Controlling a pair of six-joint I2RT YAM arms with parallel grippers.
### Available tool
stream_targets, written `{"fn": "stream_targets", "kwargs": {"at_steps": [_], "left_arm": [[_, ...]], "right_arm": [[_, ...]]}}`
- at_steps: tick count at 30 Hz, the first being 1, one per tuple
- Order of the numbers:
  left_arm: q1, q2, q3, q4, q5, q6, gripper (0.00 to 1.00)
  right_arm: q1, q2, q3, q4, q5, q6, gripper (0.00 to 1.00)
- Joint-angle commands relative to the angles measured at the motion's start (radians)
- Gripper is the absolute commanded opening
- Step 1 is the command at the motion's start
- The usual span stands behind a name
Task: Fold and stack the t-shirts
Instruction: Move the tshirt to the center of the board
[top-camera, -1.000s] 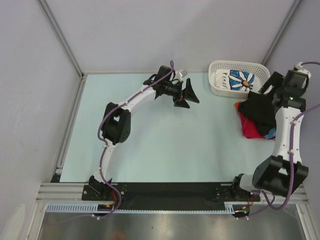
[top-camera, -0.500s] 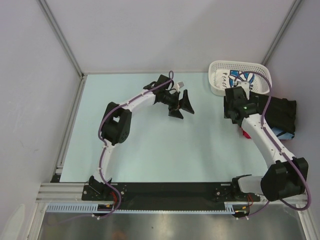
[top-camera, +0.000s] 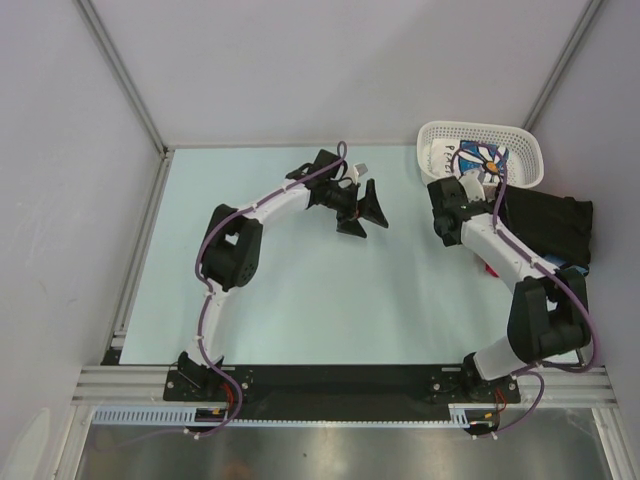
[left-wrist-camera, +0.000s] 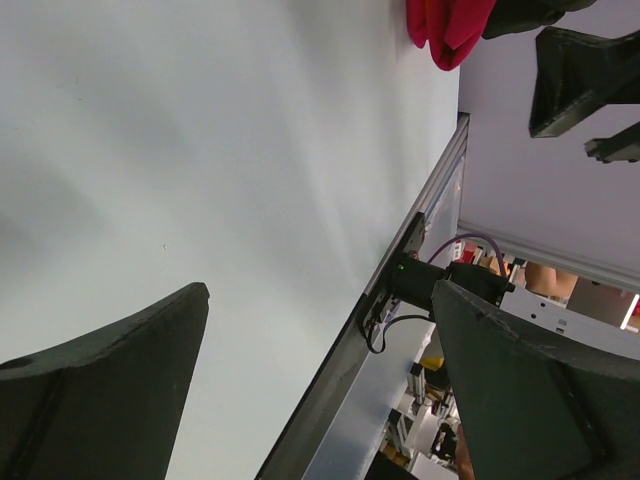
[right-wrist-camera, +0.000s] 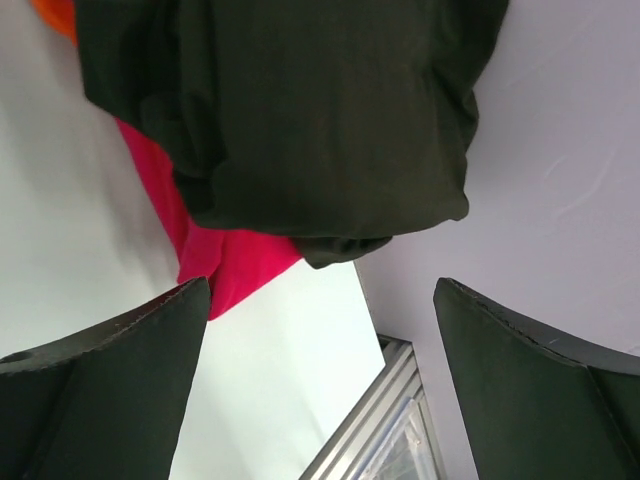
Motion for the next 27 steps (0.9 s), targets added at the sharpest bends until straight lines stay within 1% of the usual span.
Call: {"fn": "stream_targets", "kwargs": {"at_steps": [1, 7, 9, 11, 13, 14, 15, 16, 17, 18, 19, 21, 26, 27], "left_arm": [[0.008, -0.081, 0.004, 0.033, 0.021, 0.011, 1.0], [0.014, -0.085, 0.004, 0.036, 0.021, 0.008, 1.0], [0.014, -0.087, 0.006, 0.037, 0.022, 0.007, 1.0], [0.015, -0.09, 0.004, 0.039, 0.021, 0.007, 1.0], [0.015, -0.093, -0.002, 0.039, 0.024, 0.008, 1.0], [0.015, -0.1, -0.006, 0.039, 0.024, 0.008, 1.0], [0.017, -0.104, -0.01, 0.037, 0.024, 0.008, 1.0], [0.02, -0.105, -0.016, 0.037, 0.024, 0.008, 1.0], [0.018, -0.107, -0.019, 0.037, 0.025, 0.01, 1.0], [0.021, -0.108, -0.023, 0.037, 0.024, 0.01, 1.0], [0.023, -0.108, -0.029, 0.037, 0.025, 0.01, 1.0], [0.024, -0.107, -0.031, 0.037, 0.025, 0.01, 1.0], [0.024, -0.104, -0.02, 0.037, 0.025, 0.008, 1.0], [0.024, -0.105, -0.017, 0.039, 0.025, 0.008, 1.0]], "right_arm": [[0.024, 0.06, 0.008, 0.009, 0.049, 0.024, 1.0], [0.027, 0.185, 0.027, 0.006, 0.089, 0.048, 1.0], [0.024, 0.225, 0.047, -0.02, 0.095, 0.071, 1.0], [0.016, 0.28, 0.065, -0.032, 0.105, 0.097, 0.98], [-0.001, 0.305, 0.077, -0.057, 0.1, 0.128, 0.86], [-0.008, 0.319, 0.096, -0.067, 0.089, 0.145, 0.84], [-0.013, 0.319, 0.103, -0.08, 0.074, 0.152, 0.7], [-0.025, 0.315, 0.111, -0.08, 0.065, 0.156, 0.52], [-0.027, 0.307, 0.116, -0.078, 0.062, 0.163, 0.3], [-0.028, 0.296, 0.12, -0.063, 0.071, 0.163, 0.02], [-0.033, 0.293, 0.126, -0.06, 0.077, 0.163, 0.01], [-0.042, 0.302, 0.148, -0.055, 0.105, 0.157, 0.04], [-0.056, 0.322, 0.185, -0.041, 0.131, 0.122, 0.06], [-0.054, 0.322, 0.189, -0.043, 0.138, 0.12, 0.08]]}}
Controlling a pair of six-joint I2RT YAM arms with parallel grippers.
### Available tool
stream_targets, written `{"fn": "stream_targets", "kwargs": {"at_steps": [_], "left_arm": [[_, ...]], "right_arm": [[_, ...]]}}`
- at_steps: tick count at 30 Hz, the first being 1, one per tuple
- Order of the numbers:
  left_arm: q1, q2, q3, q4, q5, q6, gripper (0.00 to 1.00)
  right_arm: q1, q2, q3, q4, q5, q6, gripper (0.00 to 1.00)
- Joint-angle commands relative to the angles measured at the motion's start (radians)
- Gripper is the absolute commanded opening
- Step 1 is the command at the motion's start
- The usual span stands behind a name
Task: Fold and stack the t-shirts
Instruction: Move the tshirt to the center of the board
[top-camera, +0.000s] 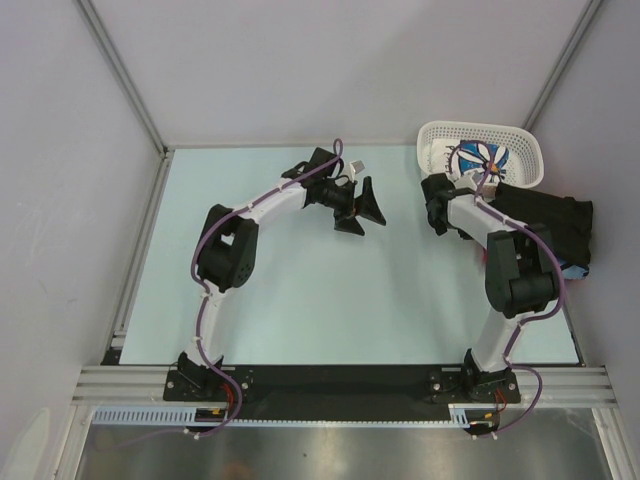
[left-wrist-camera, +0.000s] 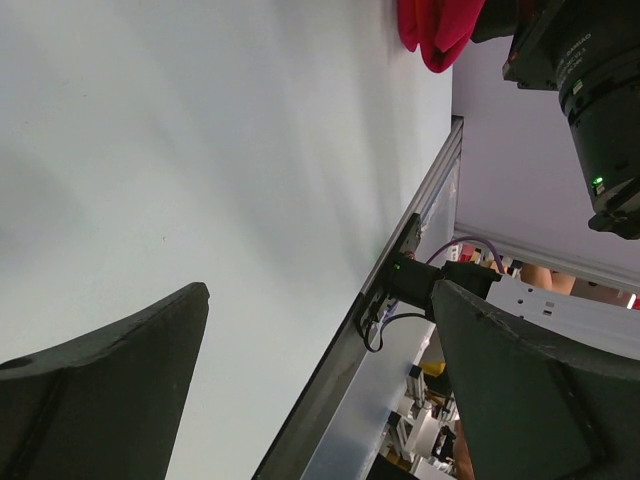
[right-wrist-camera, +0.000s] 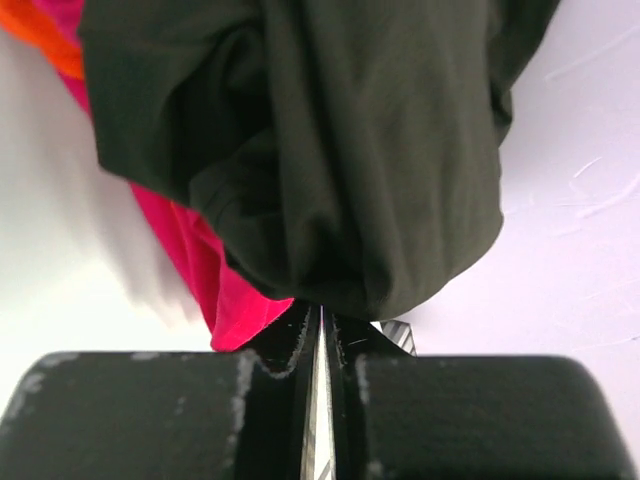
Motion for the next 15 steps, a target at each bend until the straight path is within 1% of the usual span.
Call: {"fn": "stream_targets", "kwargs": {"at_steps": [1, 2, 5, 6, 8, 9, 10, 13, 15], "left_arm": [[0.005, -0.073, 0.013, 0.026, 0.023, 0.009, 0.99], [0.007, -0.072, 0.014, 0.024, 0.02, 0.009, 1.0], [0.005, -0.062, 0.025, 0.027, 0.02, 0.006, 1.0], [0.005, -0.061, 0.027, 0.027, 0.023, 0.004, 1.0], [0.005, -0.058, 0.037, 0.03, 0.023, 0.0, 1.0], [0.004, -0.056, 0.041, 0.033, 0.023, -0.002, 1.0], [0.002, -0.053, 0.044, 0.035, 0.024, -0.003, 1.0], [0.002, -0.05, 0.048, 0.038, 0.026, -0.005, 1.0], [-0.001, -0.05, 0.047, 0.038, 0.027, -0.005, 1.0]], "right_arm": [[-0.005, -0.006, 0.054, 0.02, 0.076, 0.001, 0.1], [-0.006, -0.009, 0.055, 0.024, 0.081, -0.007, 0.14], [-0.014, -0.009, 0.04, 0.043, 0.107, -0.036, 0.33], [-0.028, -0.008, 0.039, 0.046, 0.108, -0.04, 0.42], [-0.04, -0.005, 0.039, 0.038, 0.092, -0.033, 0.48], [-0.045, -0.005, 0.04, 0.035, 0.084, -0.034, 0.66], [-0.051, 0.0, 0.043, 0.032, 0.073, -0.034, 0.75], [-0.068, 0.02, 0.051, 0.024, 0.061, -0.016, 0.77], [-0.08, 0.04, 0.066, 0.001, 0.062, -0.001, 0.7]]}}
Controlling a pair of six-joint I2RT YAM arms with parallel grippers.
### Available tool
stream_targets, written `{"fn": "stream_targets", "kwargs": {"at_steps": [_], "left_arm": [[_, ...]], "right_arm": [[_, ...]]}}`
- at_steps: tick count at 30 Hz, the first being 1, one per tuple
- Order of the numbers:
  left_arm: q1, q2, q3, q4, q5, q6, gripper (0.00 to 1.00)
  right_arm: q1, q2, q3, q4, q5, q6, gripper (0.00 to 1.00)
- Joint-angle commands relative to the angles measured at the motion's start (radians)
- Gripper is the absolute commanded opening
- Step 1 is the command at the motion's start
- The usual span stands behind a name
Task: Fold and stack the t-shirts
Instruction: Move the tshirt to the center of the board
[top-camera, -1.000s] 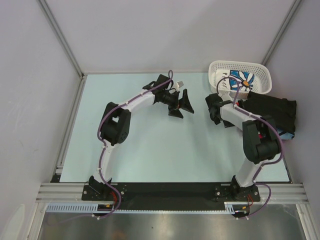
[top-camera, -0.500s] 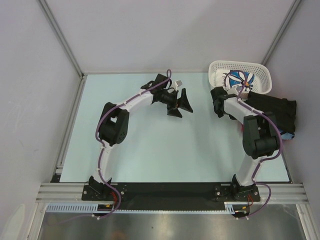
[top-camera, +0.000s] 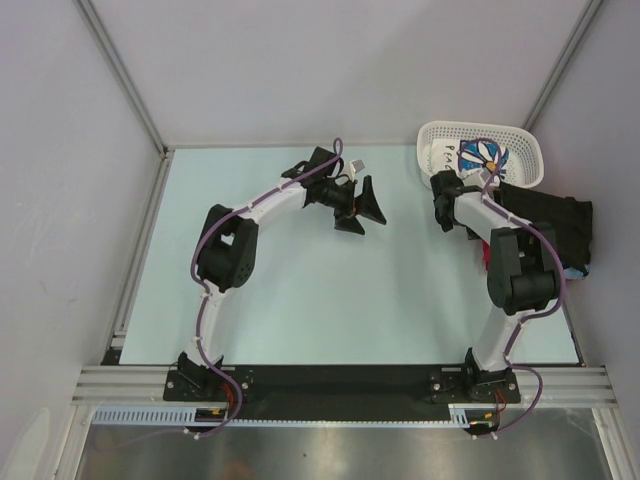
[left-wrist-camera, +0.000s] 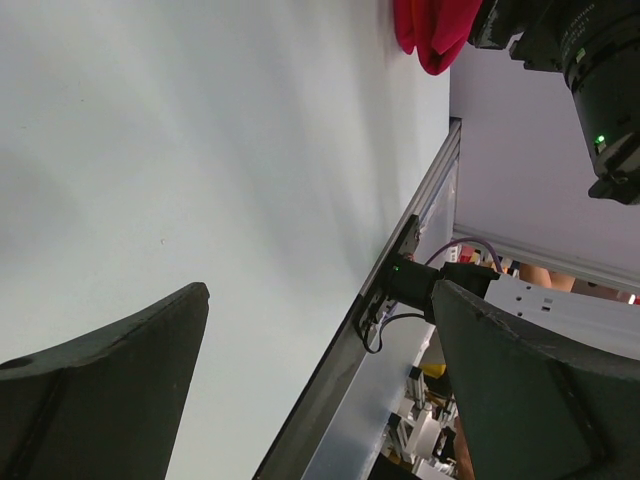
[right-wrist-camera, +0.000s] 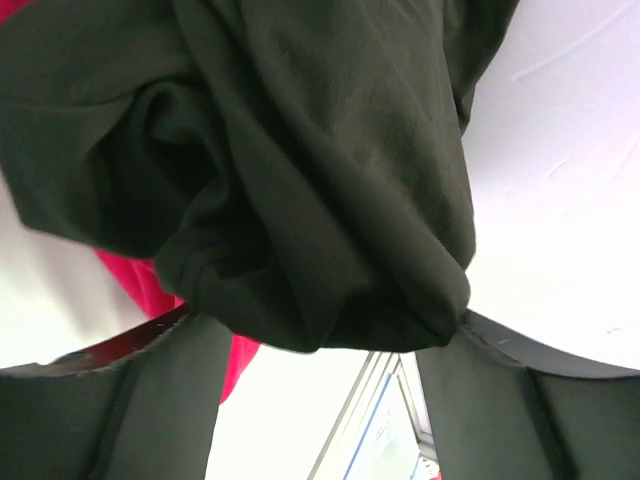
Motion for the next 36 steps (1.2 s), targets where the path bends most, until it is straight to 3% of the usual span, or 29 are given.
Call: {"fn": "stream_targets", "kwargs": {"at_steps": [1, 3, 4, 13, 20, 28, 36], "left_arm": [[0.0, -0.05, 0.041, 0.036, 0.027, -0.003, 1.0], [0.0, -0.053, 0.04, 0.036, 0.025, -0.003, 1.0], [0.0, -0.053, 0.041, 0.036, 0.027, -0.003, 1.0], [-0.001, -0.046, 0.043, 0.037, 0.033, -0.006, 1.0], [-0.012, -0.039, 0.055, 0.042, 0.036, -0.01, 1.0], [-0.027, -0.036, 0.055, 0.046, 0.044, -0.017, 1.0], [-0.027, -0.022, 0.064, 0.053, 0.048, -0.026, 1.0]], "right_arm": [[-0.04, 0.035, 0.049, -0.018, 0.018, 0.057, 0.66], [-0.059, 0.039, 0.068, -0.03, -0.008, 0.066, 0.32], [-0.079, 0.036, 0.075, -0.032, -0.022, 0.066, 0.0], [-0.143, -0.122, 0.102, -0.037, -0.094, 0.075, 0.0], [-0.283, -0.221, 0.066, -0.021, -0.128, 0.077, 0.0], [-0.366, -0.214, 0.077, -0.023, -0.115, 0.07, 0.0], [-0.312, -0.163, 0.106, -0.032, -0.14, 0.061, 0.0]]}}
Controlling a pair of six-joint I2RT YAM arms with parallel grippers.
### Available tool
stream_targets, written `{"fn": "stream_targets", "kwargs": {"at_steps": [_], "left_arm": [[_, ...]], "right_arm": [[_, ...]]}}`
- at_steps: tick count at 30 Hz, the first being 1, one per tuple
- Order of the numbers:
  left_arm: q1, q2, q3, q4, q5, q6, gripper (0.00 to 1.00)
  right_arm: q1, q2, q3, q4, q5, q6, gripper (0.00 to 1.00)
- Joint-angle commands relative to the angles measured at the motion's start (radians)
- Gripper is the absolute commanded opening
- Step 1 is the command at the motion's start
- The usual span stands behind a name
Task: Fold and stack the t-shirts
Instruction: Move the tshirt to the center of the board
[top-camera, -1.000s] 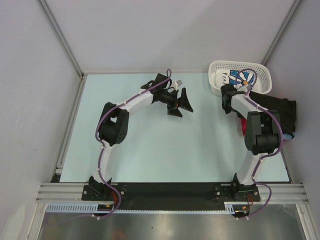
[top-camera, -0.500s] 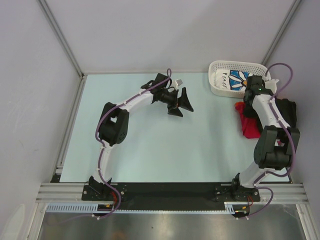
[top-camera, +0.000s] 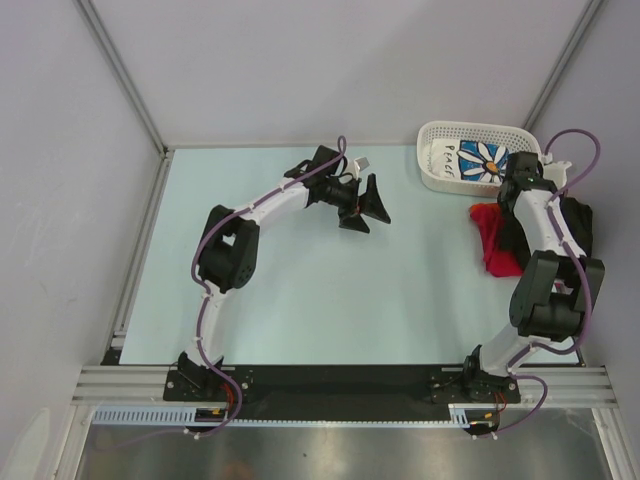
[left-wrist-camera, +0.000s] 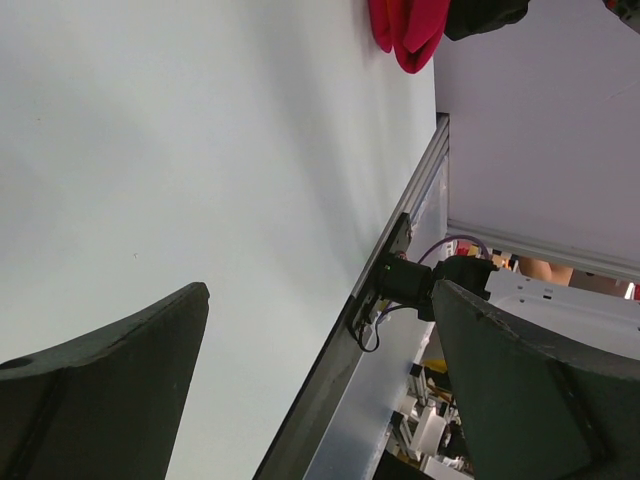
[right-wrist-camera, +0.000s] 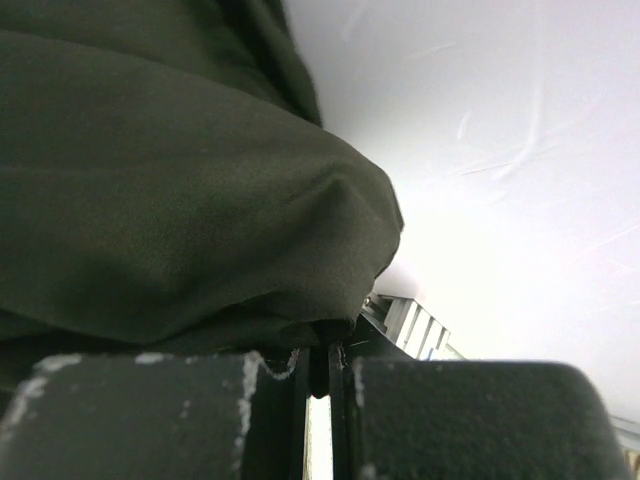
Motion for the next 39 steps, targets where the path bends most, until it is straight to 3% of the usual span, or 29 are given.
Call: {"fn": "stream_targets", "kwargs": {"at_steps": [1, 7, 12, 14, 15, 17, 18, 19, 21, 27, 35, 39], "left_arm": [[-0.005, -0.022, 0.045, 0.028, 0.03, -0.014, 0.99], [-0.005, -0.012, 0.051, 0.033, 0.025, -0.02, 1.0], [-0.005, 0.042, 0.152, 0.038, 0.02, -0.074, 1.0], [-0.005, 0.08, 0.241, 0.088, 0.037, -0.123, 1.0], [-0.005, 0.085, 0.251, 0.107, 0.043, -0.155, 1.0], [-0.008, 0.091, 0.271, 0.16, 0.059, -0.189, 1.0], [-0.009, 0.091, 0.278, 0.168, 0.071, -0.197, 1.0], [-0.014, 0.091, 0.281, 0.205, 0.082, -0.207, 1.0], [-0.02, 0.083, 0.28, 0.223, 0.096, -0.226, 1.0], [-0.045, 0.062, 0.185, 0.237, 0.106, -0.209, 1.0], [-0.051, -0.058, -0.118, 0.32, 0.099, -0.155, 1.0], [-0.048, -0.084, -0.214, 0.344, 0.125, -0.123, 1.0]], "right_arm": [[0.056, 0.034, 0.039, -0.005, 0.009, 0.004, 0.0], [0.093, 0.048, 0.07, 0.002, -0.019, -0.011, 0.0], [0.108, 0.069, 0.068, 0.004, -0.048, -0.016, 0.0], [0.11, 0.103, 0.08, -0.034, -0.054, 0.006, 0.19], [0.11, 0.11, 0.088, -0.062, -0.052, 0.016, 0.37], [0.11, 0.095, 0.116, -0.083, -0.072, 0.053, 0.48], [0.11, 0.081, 0.125, -0.109, -0.077, 0.062, 0.67], [0.107, 0.068, 0.137, -0.119, -0.086, 0.071, 0.73], [0.09, -0.009, 0.169, -0.136, -0.135, 0.091, 0.75], [-0.109, -0.312, 0.14, -0.084, -0.569, 0.098, 0.76], [-0.172, -0.486, 0.01, -0.153, -0.756, 0.191, 0.75], [-0.331, -0.578, -0.083, -0.125, -1.005, 0.283, 0.74]]}}
